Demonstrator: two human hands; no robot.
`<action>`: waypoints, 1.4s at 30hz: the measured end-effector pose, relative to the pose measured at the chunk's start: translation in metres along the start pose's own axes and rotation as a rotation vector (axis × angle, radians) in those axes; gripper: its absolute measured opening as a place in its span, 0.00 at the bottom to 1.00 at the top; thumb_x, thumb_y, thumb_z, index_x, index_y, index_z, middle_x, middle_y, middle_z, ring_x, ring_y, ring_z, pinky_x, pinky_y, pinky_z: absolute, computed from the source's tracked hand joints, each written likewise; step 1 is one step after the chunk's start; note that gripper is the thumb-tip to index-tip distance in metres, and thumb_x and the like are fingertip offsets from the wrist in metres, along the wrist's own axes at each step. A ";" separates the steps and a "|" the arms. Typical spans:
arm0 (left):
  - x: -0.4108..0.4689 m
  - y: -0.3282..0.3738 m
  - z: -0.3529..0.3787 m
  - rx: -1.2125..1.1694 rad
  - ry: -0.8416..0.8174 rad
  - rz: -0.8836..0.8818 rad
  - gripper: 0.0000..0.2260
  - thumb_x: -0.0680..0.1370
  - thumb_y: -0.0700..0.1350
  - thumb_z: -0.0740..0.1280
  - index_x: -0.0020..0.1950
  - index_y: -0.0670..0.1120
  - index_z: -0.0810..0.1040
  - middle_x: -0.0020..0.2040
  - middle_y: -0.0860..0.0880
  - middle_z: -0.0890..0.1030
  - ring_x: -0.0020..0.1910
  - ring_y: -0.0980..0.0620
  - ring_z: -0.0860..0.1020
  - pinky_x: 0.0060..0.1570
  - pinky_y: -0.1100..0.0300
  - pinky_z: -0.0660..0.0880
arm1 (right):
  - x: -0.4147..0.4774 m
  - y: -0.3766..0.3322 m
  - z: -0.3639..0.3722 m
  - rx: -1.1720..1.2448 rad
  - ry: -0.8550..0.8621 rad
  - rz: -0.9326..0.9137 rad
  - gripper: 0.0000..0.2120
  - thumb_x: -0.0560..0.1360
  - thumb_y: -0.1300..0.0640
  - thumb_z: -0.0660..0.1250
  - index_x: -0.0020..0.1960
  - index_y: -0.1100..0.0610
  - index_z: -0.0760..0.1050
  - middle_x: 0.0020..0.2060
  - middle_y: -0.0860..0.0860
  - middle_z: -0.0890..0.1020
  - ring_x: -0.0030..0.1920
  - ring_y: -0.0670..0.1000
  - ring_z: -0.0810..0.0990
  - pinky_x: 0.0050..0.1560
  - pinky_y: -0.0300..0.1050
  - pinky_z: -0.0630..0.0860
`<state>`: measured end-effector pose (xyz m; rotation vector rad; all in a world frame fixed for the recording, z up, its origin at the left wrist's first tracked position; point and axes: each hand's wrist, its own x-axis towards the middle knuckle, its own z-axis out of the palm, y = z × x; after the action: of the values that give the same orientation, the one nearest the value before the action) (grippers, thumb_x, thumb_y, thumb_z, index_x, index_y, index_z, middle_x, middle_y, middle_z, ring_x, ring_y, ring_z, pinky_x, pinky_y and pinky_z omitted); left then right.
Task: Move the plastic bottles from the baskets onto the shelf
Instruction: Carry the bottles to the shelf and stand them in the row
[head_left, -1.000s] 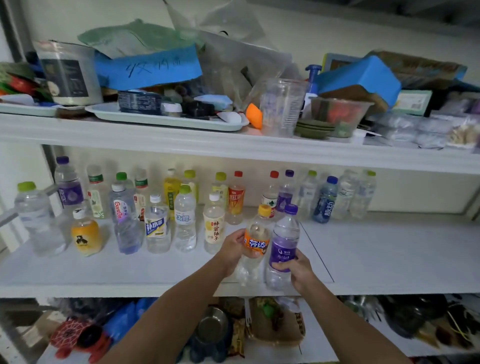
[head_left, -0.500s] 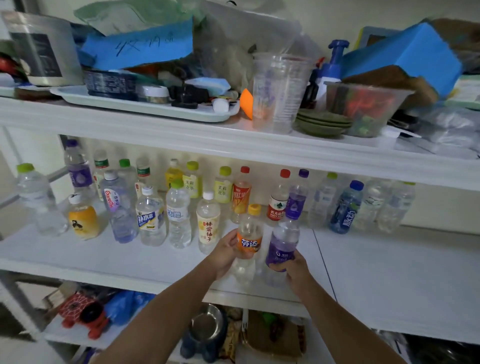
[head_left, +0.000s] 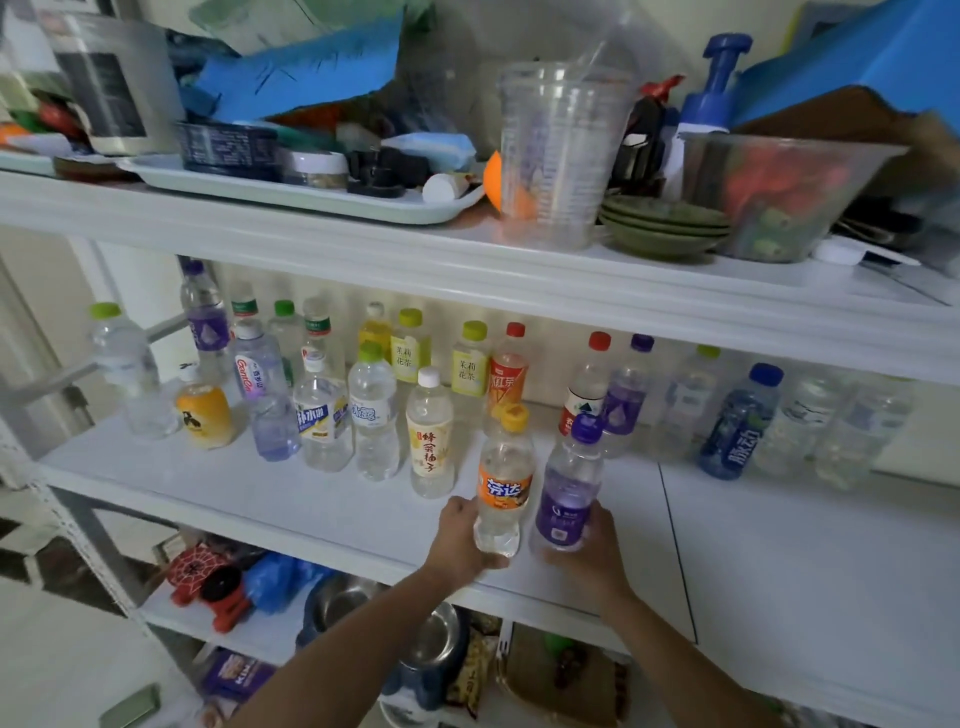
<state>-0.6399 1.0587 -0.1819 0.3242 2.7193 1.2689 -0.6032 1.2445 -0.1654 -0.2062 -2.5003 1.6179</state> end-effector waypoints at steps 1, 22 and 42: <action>0.000 0.000 0.002 0.008 0.016 -0.007 0.33 0.64 0.44 0.80 0.66 0.47 0.72 0.57 0.47 0.69 0.59 0.48 0.70 0.61 0.61 0.68 | -0.003 0.005 0.001 -0.101 0.019 -0.038 0.14 0.61 0.63 0.80 0.43 0.57 0.79 0.39 0.52 0.84 0.41 0.51 0.83 0.44 0.46 0.80; 0.053 0.010 0.004 0.054 0.154 -0.122 0.23 0.73 0.42 0.74 0.66 0.46 0.73 0.63 0.45 0.78 0.61 0.45 0.76 0.59 0.57 0.71 | 0.070 0.016 -0.004 -0.255 -0.034 0.068 0.23 0.65 0.53 0.80 0.55 0.59 0.78 0.52 0.56 0.83 0.52 0.57 0.82 0.56 0.50 0.78; 0.076 0.002 -0.006 0.009 0.051 -0.076 0.22 0.72 0.39 0.74 0.64 0.42 0.75 0.60 0.43 0.80 0.59 0.43 0.77 0.61 0.53 0.73 | 0.066 0.016 -0.013 -0.207 -0.081 0.081 0.25 0.64 0.54 0.81 0.58 0.58 0.77 0.53 0.55 0.83 0.53 0.56 0.81 0.56 0.50 0.78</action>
<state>-0.7141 1.0740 -0.1777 0.1904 2.7512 1.2624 -0.6647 1.2759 -0.1707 -0.2753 -2.7550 1.4197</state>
